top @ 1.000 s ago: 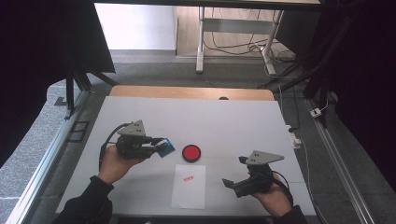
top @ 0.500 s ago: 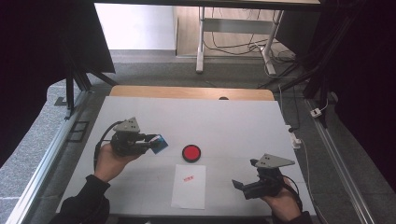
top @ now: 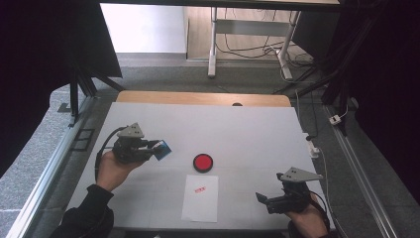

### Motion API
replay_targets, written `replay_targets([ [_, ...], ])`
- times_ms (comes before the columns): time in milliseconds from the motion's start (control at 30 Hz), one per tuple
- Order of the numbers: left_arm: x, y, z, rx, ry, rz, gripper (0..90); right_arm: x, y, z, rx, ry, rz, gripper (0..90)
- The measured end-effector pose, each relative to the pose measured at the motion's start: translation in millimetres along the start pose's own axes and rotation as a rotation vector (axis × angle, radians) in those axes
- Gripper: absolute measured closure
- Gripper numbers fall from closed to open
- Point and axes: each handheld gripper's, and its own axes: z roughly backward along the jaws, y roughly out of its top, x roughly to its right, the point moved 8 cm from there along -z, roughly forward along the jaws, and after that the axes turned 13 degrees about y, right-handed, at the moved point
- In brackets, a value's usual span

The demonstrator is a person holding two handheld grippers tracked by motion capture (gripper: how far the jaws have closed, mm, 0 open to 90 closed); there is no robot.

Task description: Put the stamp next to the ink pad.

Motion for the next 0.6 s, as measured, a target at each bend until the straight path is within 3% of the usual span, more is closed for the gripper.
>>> replay_targets([
  [267,-10.1,-4.9,-2.2,-0.020,0.036,0.019,69.9,5.5,-4.7,7.7,-0.006,-0.027,-0.021,0.0],
  [600,-20.0,-15.3,-12.2,-0.068,0.076,0.033,69.9,5.6,-6.0,6.9,-0.022,-0.025,-0.021,0.0],
])
